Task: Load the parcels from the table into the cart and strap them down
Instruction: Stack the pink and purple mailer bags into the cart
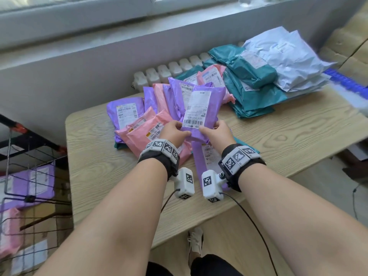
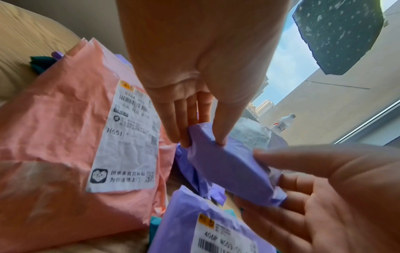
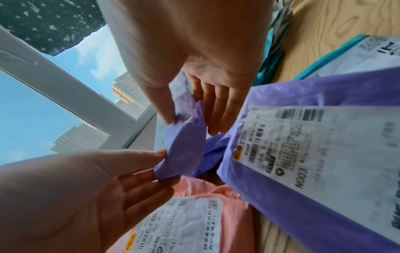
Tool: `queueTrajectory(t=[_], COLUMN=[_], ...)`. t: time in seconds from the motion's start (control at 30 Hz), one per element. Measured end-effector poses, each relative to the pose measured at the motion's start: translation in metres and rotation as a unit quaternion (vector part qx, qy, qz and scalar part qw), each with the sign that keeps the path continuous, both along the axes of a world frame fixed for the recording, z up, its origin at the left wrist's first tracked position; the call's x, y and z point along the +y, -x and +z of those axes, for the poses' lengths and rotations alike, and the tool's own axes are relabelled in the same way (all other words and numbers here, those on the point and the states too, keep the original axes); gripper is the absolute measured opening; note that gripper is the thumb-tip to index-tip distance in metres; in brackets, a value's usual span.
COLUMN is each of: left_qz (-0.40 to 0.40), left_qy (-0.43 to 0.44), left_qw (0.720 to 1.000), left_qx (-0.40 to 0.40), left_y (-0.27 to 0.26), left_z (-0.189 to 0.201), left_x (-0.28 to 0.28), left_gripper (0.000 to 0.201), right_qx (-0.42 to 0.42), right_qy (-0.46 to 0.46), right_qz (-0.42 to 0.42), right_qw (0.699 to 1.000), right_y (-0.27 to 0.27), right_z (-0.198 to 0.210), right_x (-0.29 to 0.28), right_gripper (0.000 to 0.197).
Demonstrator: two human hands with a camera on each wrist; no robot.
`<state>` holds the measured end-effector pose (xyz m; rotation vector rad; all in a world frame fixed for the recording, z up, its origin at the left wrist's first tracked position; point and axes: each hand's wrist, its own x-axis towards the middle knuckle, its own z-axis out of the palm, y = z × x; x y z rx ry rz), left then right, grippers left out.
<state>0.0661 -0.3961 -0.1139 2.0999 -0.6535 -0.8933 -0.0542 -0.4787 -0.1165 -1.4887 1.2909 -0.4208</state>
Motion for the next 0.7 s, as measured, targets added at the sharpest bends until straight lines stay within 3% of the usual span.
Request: queueTrajectory(t=[0.13, 0.23, 0.3, 0.43, 0.57, 0.7], left_qz=[0.006, 0.016, 0.021, 0.107, 0.182, 0.073], left_qy=[0.024, 0.036, 0.025, 0.016, 0.005, -0.052], left_qw=[1.0, 0.999, 0.999, 0.989, 0.95, 0.931], left_qx=[0.005, 0.027, 0.029, -0.1, -0.253, -0.354], left_y=[-0.013, -0.029, -0.043, -0.082, -0.123, -0.158], left_z=[0.013, 0.026, 0.029, 0.049, 0.082, 0.091], left_x=[0.011, 0.034, 0.055, 0.111, 0.174, 0.243], left_gripper=[0.011, 0.009, 0.027, 0.034, 0.038, 0.045], right_qx=[0.0, 0.015, 0.026, 0.066, 0.09, 0.077], right_qy=[0.086, 0.145, 0.165, 0.226, 0.247, 0.243], right_qz=[0.007, 0.03, 0.051, 0.096, 0.165, 0.231], right_qw=[0.996, 0.989, 0.985, 0.967, 0.951, 0.939], right_y=[-0.007, -0.024, -0.04, -0.08, -0.127, -0.173], right_z=[0.026, 0.044, 0.053, 0.072, 0.089, 0.094], right_x=[0.006, 0.017, 0.031, 0.073, 0.129, 0.199], right_gripper=[0.018, 0.015, 0.011, 0.016, 0.023, 0.024])
